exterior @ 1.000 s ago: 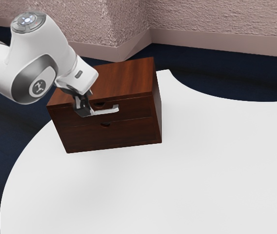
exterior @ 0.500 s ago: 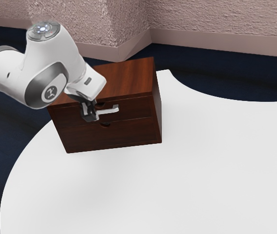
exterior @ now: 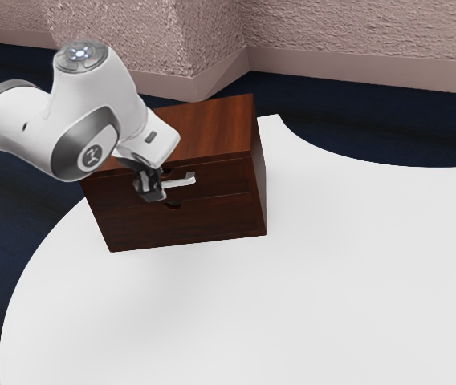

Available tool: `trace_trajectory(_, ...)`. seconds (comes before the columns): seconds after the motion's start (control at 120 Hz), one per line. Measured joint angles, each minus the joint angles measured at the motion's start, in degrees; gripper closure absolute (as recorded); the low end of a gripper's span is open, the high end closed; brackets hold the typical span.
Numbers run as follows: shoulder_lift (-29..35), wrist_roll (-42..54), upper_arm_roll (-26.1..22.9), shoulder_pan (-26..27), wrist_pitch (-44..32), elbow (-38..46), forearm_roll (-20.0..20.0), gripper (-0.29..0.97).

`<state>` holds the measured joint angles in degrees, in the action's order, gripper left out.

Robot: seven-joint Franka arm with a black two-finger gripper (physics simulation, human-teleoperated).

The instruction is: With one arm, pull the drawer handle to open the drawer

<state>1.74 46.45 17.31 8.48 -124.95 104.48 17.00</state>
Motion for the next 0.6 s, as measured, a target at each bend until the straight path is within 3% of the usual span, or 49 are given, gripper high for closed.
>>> trace_trajectory(0.6,-3.0,0.6,0.1,-0.1,-0.9,-2.0,-0.5,0.37)
